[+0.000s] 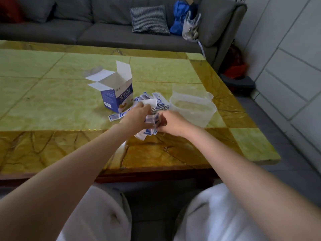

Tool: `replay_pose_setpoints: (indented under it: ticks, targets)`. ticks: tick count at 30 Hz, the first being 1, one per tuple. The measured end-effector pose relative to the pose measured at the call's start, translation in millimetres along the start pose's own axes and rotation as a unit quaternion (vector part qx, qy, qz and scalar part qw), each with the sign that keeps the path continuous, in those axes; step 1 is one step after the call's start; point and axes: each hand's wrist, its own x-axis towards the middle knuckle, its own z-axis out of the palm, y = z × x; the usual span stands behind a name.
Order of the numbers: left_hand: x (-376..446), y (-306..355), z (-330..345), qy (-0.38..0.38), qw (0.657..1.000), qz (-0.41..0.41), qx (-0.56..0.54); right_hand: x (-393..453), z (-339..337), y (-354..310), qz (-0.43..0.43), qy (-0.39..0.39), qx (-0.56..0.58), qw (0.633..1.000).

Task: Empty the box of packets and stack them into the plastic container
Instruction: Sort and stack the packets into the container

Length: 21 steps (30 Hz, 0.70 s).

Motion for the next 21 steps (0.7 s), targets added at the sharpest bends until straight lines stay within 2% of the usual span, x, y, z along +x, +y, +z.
replay_pose_setpoints:
  ticks: [4,6,8,10,13,17,21]
  targets:
    - [11.6,3.0,2.0,0.031,0.998,-0.013,-0.046,12.1,3.2,1.6,-0.013,0.085,0.018,0.996]
    - [12.1,1.7,0.6,0.008,0.995,-0.03,-0.094,17.7,4.1,4.1,-0.013,0.116,0.007,0.993]
    - [14.0,-1.8,-3.6,-0.047,0.989,-0.023,-0.136,21.7,5.8,7.6,-0.018,0.135,-0.032,0.99]
    - [21.0,-3.8,-12.5,-0.063,0.993,-0.003,-0.099,24.6,6.6,8.7,-0.033,0.16,-0.076,0.984]
    - [27.5,-6.5,-25.2,-0.014,0.997,-0.017,-0.072,29.3,3.9,4.1,-0.061,0.206,-0.102,0.971]
    - [23.0,-3.0,-29.0,0.008,0.995,-0.012,-0.102,29.3,-6.9,0.3,-0.07,0.199,-0.101,0.972]
    - [19.2,-3.6,-28.0,-0.03,0.998,-0.002,-0.062,20.6,-12.1,7.2,-0.064,0.188,-0.137,0.97]
